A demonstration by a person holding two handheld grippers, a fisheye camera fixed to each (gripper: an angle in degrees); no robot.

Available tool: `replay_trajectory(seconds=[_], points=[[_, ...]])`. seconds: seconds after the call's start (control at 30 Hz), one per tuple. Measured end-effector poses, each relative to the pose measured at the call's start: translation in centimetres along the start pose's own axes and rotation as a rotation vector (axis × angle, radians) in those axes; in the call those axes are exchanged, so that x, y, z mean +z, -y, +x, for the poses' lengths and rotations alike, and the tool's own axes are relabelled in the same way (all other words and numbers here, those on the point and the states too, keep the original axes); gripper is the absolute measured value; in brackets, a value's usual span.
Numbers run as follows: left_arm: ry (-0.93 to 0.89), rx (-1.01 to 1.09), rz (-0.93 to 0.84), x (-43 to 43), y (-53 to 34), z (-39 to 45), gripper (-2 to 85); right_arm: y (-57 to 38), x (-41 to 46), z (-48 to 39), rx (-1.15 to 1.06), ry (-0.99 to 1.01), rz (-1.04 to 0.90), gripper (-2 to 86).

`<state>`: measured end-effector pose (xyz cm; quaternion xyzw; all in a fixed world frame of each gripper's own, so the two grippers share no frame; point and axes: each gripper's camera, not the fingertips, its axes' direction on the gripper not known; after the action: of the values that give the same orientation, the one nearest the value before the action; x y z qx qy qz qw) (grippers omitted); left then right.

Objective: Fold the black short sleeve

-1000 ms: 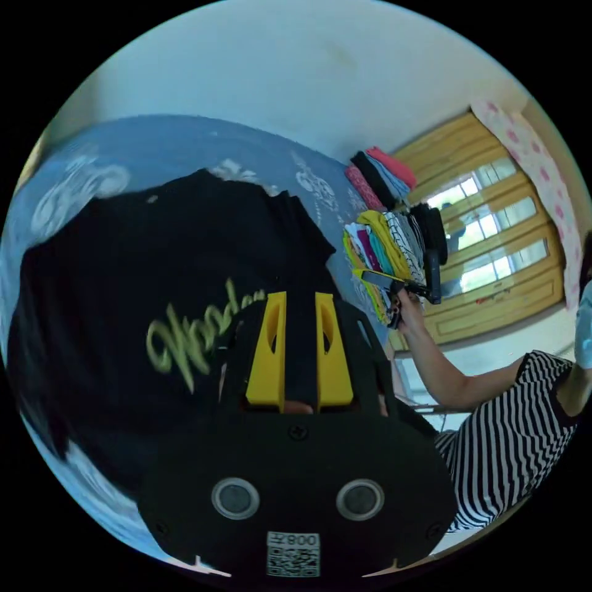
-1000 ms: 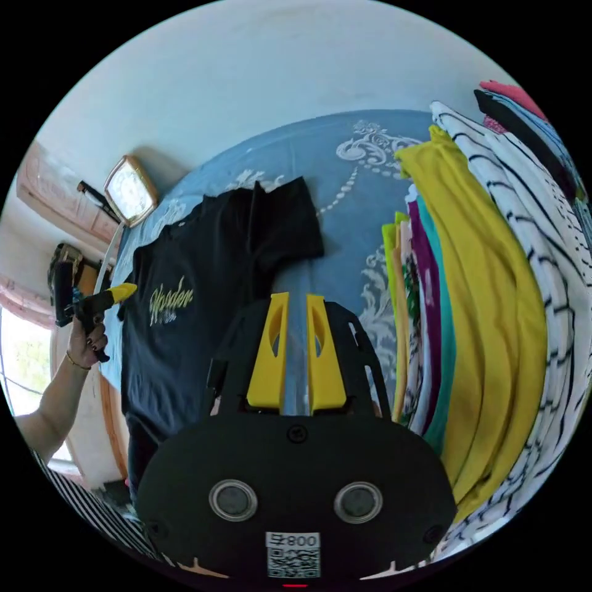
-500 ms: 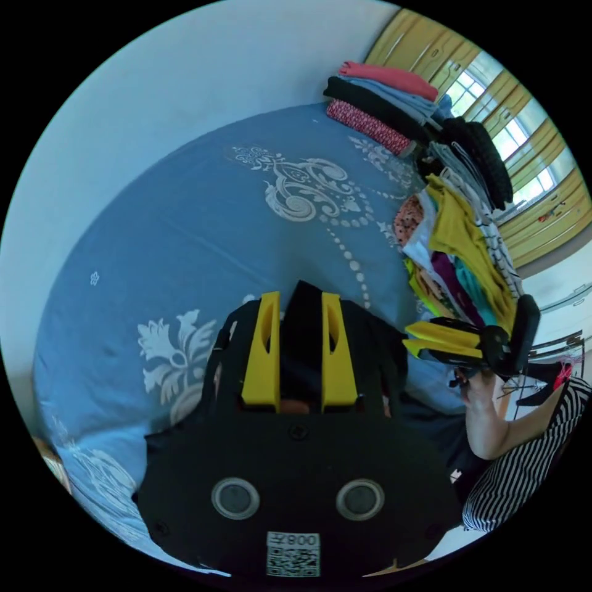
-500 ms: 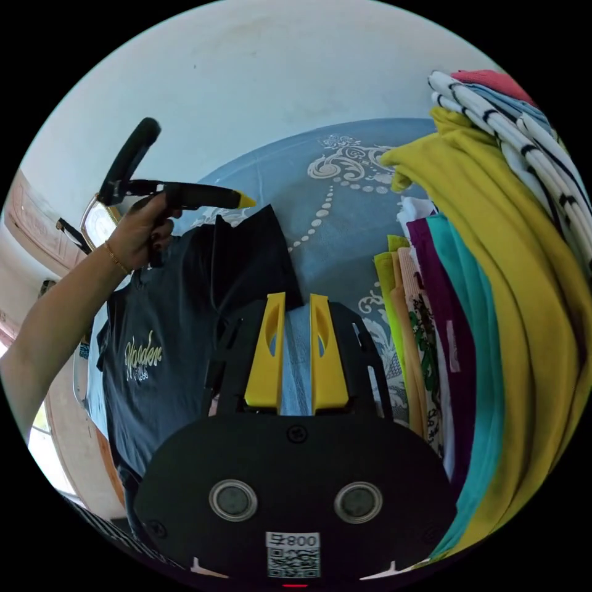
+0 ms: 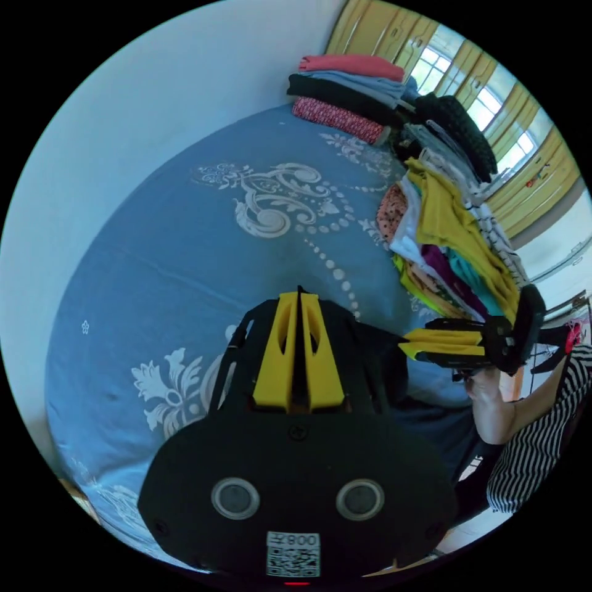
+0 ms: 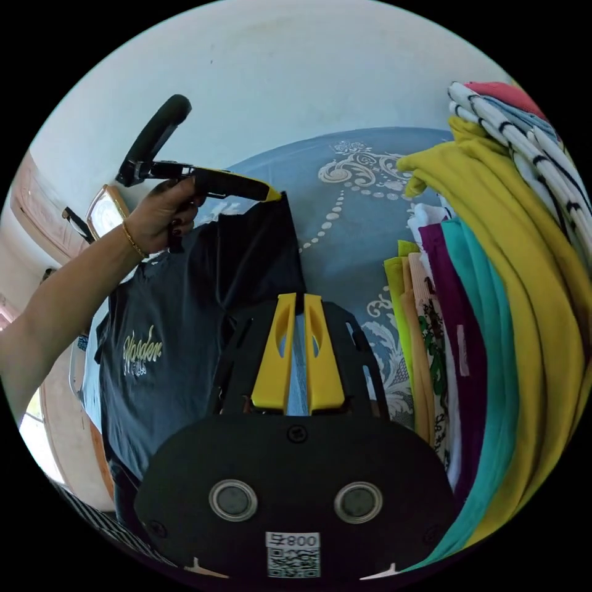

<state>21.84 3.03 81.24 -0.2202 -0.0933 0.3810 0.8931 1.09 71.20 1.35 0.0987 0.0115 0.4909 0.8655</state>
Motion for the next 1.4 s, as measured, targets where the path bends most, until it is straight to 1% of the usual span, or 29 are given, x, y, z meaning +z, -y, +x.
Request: replay_trajectory(seconds=[0.07,0.13,0.23,0.33,0.37,0.43,0.5,0.63,0.7,0.83,1.0,1.1,1.23,1.33,1.4], points=[[-0.04,0.028,0.078,-0.8,1.0,-0.9,1.1,0.0,-1.2,-0.2,-0.02,0.034,0.082,2.4],[-0.055,0.049,0.141,-1.4,1.3,-1.6,1.0,0.1,-2.7,-0.4,-0.066,0.133,0.183,2.1],[-0.095,0.043,0.21,-1.9,0.9,-3.6,0.9,0.6,-3.1,-0.9,-0.159,0.271,0.215,1.9],[-0.098,0.0,0.247,-1.9,-1.0,-6.3,0.9,1.2,-2.5,-2.0,-0.27,0.363,0.229,1.8],[-0.109,-0.034,0.254,-1.7,-2.1,-7.7,0.9,1.4,-2.1,-2.3,-0.295,0.376,0.214,1.8],[-0.139,-0.093,0.258,-1.0,-3.8,-9.9,1.0,2.5,0.0,-3.9,-0.395,0.454,0.084,1.8],[-0.169,-0.159,0.256,0.0,-5.5,-12.2,1.1,3.1,1.5,-5.2,-0.456,0.479,0.002,1.8],[-0.249,-0.257,0.271,2.2,-8.4,-16.0,1.7,4.1,4.0,-7.6,-0.561,0.435,-0.124,1.9],[-0.257,-0.281,0.248,3.2,-9.1,-17.1,2.0,4.5,5.1,-8.2,-0.578,0.407,-0.177,1.9],[-0.194,-0.346,0.185,4.6,-10.3,-19.0,3.4,5.4,7.5,-8.9,-0.596,0.407,-0.285,2.0],[-0.166,-0.378,0.243,4.6,-10.2,-20.6,5.6,6.5,9.2,-9.4,-0.613,0.45,-0.357,2.4],[-0.165,-0.307,0.184,6.4,-7.5,-20.2,6.5,7.3,9.3,-9.3,-0.61,0.457,-0.351,2.5],[-0.094,-0.206,0.083,9.9,-2.6,-19.3,6.9,8.5,8.5,-8.2,-0.569,0.456,-0.286,2.3],[-0.058,-0.176,0.001,12.3,-0.4,-19.5,6.9,9.3,8.4,-7.2,-0.525,0.463,-0.238,1.9],[-0.058,-0.179,-0.053,13.7,0.4,-19.7,6.3,9.6,9.2,-6.9,-0.508,0.471,-0.259,1.5]])
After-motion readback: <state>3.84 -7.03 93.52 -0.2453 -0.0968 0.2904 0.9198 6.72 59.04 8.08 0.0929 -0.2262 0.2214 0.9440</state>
